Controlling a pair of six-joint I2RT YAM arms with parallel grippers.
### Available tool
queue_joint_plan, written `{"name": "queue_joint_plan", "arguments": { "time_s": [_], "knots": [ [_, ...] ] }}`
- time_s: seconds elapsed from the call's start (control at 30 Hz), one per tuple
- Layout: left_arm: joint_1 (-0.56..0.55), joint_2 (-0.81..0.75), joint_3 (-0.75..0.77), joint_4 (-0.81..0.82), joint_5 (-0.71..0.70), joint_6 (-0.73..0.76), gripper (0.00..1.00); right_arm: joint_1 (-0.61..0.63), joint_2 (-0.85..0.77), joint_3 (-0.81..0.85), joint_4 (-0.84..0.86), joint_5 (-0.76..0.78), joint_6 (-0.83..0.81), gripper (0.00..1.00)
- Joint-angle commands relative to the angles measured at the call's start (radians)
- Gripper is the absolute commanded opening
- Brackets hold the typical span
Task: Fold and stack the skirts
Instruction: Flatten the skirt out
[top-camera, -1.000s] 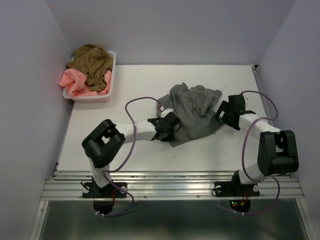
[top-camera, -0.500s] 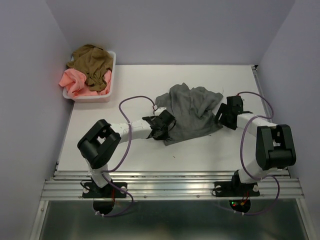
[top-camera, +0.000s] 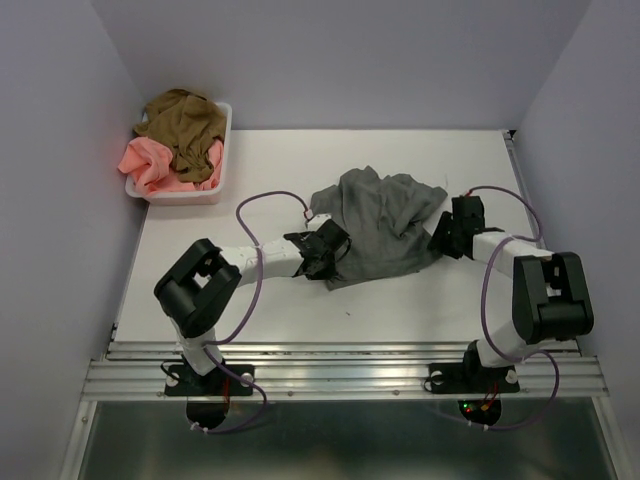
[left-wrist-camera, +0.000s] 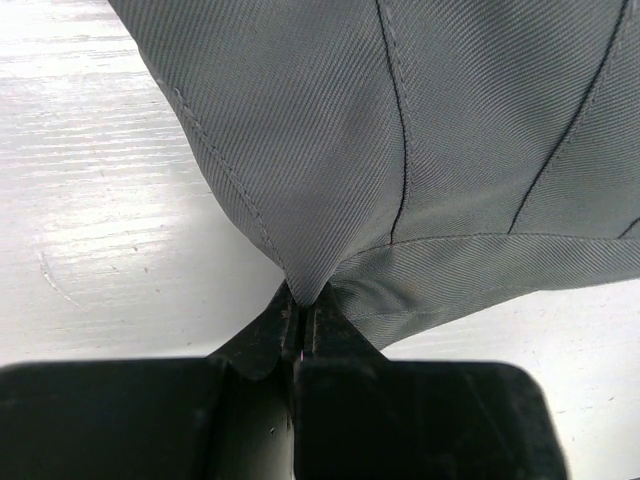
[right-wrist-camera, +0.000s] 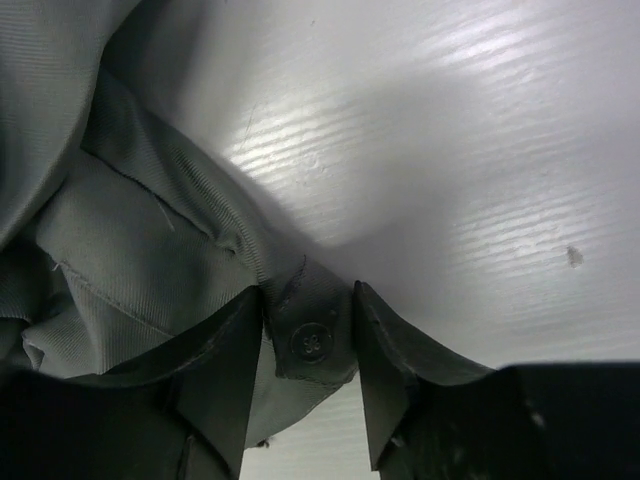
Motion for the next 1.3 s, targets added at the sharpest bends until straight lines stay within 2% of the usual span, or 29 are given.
{"name": "queue_joint_plan", "arguments": {
  "time_s": [0.0,0.07,0.1,0.13,0.2,0.4,0.53,0.57,0.67,0.73,0.87,0.93,1.0,1.17,1.27],
  "knots": [
    [0.016,0.004,-0.051,-0.124,-0.059,0.010,0.00,0.073,0.014,-0.023,-0.128,-0.007,0.013,0.43],
    [0.016,0.001,-0.054,-0.114,-0.058,0.009,0.00,0.086,0.003,-0.026,-0.142,0.050,0.018,0.36],
    [0.016,-0.002,-0.054,-0.109,-0.058,0.012,0.00,0.095,-0.002,-0.029,-0.145,0.061,0.019,0.28],
    [0.017,-0.008,-0.057,-0.101,-0.069,0.018,0.00,0.095,-0.005,-0.029,-0.147,0.069,0.024,0.12],
    [0.020,-0.019,-0.057,-0.097,-0.122,0.027,0.00,0.095,-0.029,-0.015,-0.153,0.093,0.033,0.01],
    [0.049,-0.161,0.027,-0.100,-0.248,0.114,0.00,0.095,-0.195,0.096,-0.156,0.142,0.033,0.01],
    [0.092,-0.316,0.144,-0.023,-0.230,0.231,0.00,0.095,-0.346,0.222,-0.144,0.146,0.007,0.01],
    [0.109,-0.373,0.165,0.041,-0.224,0.262,0.00,0.095,-0.386,0.256,-0.138,0.144,-0.003,0.01],
    [0.167,-0.448,0.265,0.130,-0.178,0.349,0.00,0.095,-0.423,0.408,-0.130,0.130,-0.030,0.01],
    [0.207,-0.467,0.388,0.144,-0.136,0.389,0.00,0.095,-0.436,0.515,-0.130,0.118,-0.043,0.01],
    [0.212,-0.482,0.607,0.132,-0.194,0.480,0.00,0.095,-0.471,0.668,-0.139,0.138,-0.085,0.01],
    [0.214,-0.488,0.661,0.117,-0.196,0.509,0.00,0.095,-0.488,0.713,-0.138,0.132,-0.103,0.01],
    [0.214,-0.496,0.704,0.112,-0.214,0.530,0.00,0.095,-0.505,0.761,-0.138,0.132,-0.114,0.01],
    [0.229,-0.501,0.704,0.114,-0.260,0.552,0.00,0.095,-0.505,0.801,-0.141,0.139,-0.139,0.01],
    [0.292,-0.461,0.702,0.106,-0.192,0.527,0.00,0.095,-0.454,0.799,-0.147,0.139,-0.135,0.01]
  ]
}}
